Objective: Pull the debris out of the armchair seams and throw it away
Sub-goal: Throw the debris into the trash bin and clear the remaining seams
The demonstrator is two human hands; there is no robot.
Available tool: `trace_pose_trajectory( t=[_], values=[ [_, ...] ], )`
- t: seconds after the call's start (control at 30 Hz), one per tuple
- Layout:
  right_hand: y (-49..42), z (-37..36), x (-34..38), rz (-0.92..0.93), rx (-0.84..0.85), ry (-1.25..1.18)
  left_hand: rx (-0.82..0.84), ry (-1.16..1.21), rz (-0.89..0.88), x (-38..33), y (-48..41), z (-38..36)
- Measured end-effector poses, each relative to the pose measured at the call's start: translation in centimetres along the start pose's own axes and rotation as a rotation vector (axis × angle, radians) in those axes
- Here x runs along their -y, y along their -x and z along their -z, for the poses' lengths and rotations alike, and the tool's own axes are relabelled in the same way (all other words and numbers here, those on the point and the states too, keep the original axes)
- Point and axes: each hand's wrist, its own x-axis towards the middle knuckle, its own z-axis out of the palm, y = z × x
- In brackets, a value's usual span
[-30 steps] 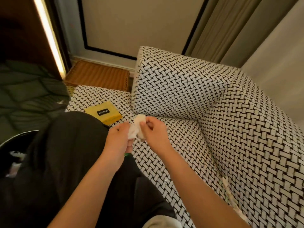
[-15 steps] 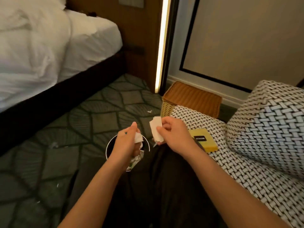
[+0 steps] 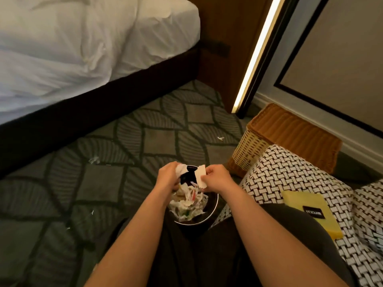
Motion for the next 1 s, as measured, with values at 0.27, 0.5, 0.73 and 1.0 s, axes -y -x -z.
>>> trace_pose_trajectory(
  t=[0.27,0.5,0.73,1.0],
  values=[
    [-5.8,-2.7,-1.3,-0.118,0.036,-0.085,0.008,-0.266,0.077,-0.4,-5.0,-2.2],
    [-6.9,-2.7,-1.6,-0.103,0.041,0.001,0.034,-0.467,0.087,0.0,-6.3,-2.4],
    [-4.9,-0.9,-0.8,-0.049,-0.004,0.104,0.056,-0.297,-0.01,0.2,-4.9,-2.1],
    [-0.8,2.8,1.0,0.122,-0.003,0.294,0.119,-0.312,-0.194,0.3,0.0,-1.7]
  ],
)
